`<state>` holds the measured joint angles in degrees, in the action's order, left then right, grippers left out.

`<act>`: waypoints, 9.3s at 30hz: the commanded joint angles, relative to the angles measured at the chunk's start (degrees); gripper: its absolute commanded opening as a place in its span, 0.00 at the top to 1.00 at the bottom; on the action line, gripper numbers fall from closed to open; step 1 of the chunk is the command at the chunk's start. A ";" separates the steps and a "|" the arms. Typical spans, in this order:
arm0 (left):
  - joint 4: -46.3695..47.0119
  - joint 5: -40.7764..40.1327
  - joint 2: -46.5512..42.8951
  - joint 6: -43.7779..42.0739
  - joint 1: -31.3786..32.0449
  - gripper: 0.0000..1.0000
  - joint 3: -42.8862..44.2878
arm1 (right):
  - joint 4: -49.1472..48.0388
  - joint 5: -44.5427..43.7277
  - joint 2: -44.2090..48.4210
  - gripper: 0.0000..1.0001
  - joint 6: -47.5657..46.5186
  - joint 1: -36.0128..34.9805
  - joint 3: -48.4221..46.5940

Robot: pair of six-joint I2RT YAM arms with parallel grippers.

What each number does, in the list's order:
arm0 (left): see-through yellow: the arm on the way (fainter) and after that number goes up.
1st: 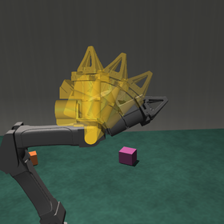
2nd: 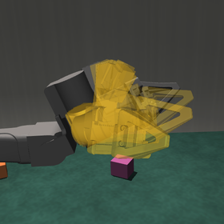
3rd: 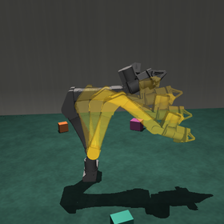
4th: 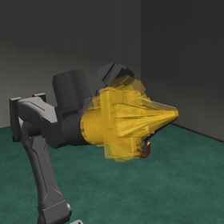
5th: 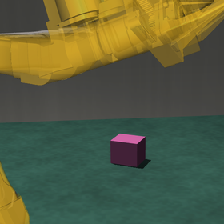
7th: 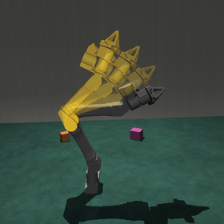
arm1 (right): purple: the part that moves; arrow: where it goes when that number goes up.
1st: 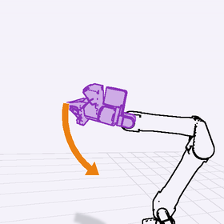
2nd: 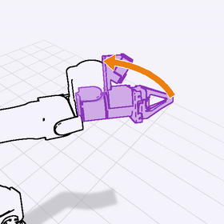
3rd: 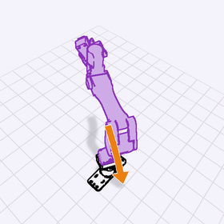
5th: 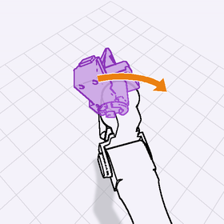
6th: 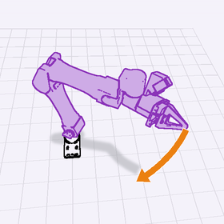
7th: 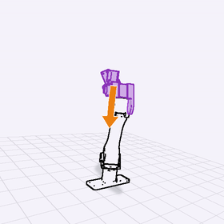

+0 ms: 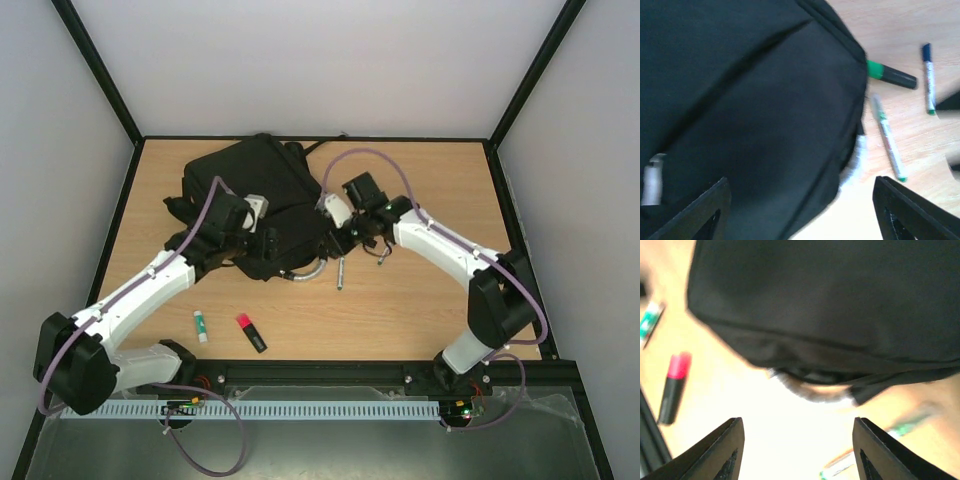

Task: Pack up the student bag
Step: Zip the student bag at the center of the board.

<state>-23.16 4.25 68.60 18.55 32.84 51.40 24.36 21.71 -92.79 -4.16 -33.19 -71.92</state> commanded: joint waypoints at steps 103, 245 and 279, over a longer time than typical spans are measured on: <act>19.99 15.91 -16.70 38.89 -16.71 0.67 -33.35 | -6.61 -6.36 -16.11 0.99 3.84 -22.15 2.20; -5.60 -5.34 -13.46 34.08 -21.77 0.98 -18.04 | -3.76 -0.56 -13.25 0.99 -5.23 -16.06 5.26; -6.20 -2.86 -14.91 24.44 -30.60 0.98 -16.11 | -2.09 -10.19 -23.56 0.99 -15.35 0.27 -5.85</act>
<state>-30.79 3.42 54.39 44.27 3.14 34.11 19.38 16.08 -113.86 -18.85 -34.74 -75.13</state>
